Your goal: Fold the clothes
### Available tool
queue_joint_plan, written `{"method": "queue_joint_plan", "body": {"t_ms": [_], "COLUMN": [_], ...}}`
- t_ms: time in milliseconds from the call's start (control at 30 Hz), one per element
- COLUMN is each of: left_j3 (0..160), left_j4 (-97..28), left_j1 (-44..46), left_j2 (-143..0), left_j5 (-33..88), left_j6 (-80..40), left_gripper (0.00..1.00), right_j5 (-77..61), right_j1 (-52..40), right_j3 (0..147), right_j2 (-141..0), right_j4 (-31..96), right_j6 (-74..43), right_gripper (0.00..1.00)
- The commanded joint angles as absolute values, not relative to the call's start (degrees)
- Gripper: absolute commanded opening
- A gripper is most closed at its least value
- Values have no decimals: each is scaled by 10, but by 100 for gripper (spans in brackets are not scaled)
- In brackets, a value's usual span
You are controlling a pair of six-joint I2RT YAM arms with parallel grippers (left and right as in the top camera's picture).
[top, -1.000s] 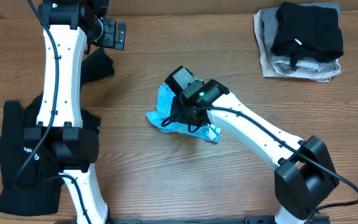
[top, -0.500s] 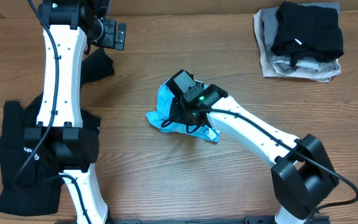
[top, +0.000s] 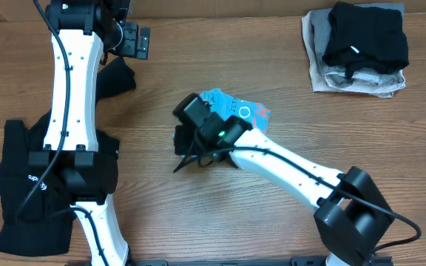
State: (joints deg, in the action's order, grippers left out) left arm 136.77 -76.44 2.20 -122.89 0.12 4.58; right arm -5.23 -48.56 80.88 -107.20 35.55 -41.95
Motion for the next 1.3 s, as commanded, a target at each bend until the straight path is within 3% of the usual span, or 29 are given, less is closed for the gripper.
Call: {"method": "queue_joint_plan", "body": {"t_ms": [0, 33, 100, 467, 600, 1267], "left_j3": [1377, 1377, 1377, 1377, 1377, 1377], "left_j4": [-764, -764, -764, -764, -764, -762], "left_j1": [18, 18, 18, 18, 19, 19], "left_j2": [-1226, -1226, -1226, -1226, -1226, -1226], "left_j5": [-4, -4, -4, 19, 31, 45], "left_j6": [36, 36, 36, 36, 36, 32], "left_gripper": [100, 100, 100, 100, 100, 100], "right_j5": [-58, -65, -72, -67, -65, -92], "right_j1": [-496, -496, -492, -372, -314, -185], "right_j3": [808, 808, 817, 906, 894, 730], "right_j2": [-1078, -1078, -1077, -1025, -1025, -1026], "right_j4": [351, 350, 363, 532, 580, 511], "right_j6": [-391, -384, -383, -372, -351, -262], "right_gripper": [50, 68, 80, 86, 100, 100]}}
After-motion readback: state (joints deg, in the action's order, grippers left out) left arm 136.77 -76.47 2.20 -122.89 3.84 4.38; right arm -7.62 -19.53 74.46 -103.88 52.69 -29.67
